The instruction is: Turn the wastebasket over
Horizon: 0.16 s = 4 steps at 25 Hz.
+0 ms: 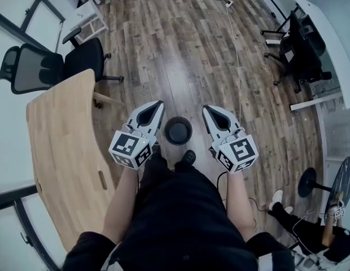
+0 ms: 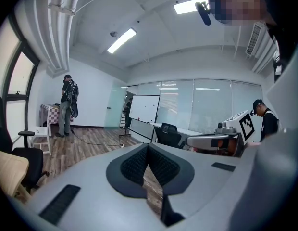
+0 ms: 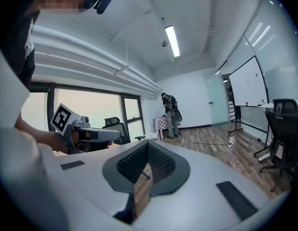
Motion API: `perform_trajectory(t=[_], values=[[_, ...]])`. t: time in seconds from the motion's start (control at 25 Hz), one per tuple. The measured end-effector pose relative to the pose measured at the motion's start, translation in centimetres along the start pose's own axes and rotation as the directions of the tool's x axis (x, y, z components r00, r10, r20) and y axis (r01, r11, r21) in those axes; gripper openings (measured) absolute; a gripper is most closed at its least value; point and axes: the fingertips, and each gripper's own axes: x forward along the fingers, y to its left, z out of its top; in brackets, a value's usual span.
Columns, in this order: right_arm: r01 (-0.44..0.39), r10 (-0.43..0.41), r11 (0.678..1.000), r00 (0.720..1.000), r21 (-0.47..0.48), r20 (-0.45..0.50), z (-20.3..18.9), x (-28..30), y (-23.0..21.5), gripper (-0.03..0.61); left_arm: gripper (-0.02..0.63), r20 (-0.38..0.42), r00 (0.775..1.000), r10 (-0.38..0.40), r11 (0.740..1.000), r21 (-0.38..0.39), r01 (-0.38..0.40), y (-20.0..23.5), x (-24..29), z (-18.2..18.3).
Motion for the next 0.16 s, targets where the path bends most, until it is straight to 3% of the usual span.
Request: perform_trajectory(t=[0.16], values=[[0.005, -0.005, 1.000, 1.000, -0.015, -0.014, -0.14, 0.40, -0.15, 0.031, 0.017, -0.010, 1.000, 0.003, 1.000, 0.005, -0.003, 0.37, 0.12, -0.09]])
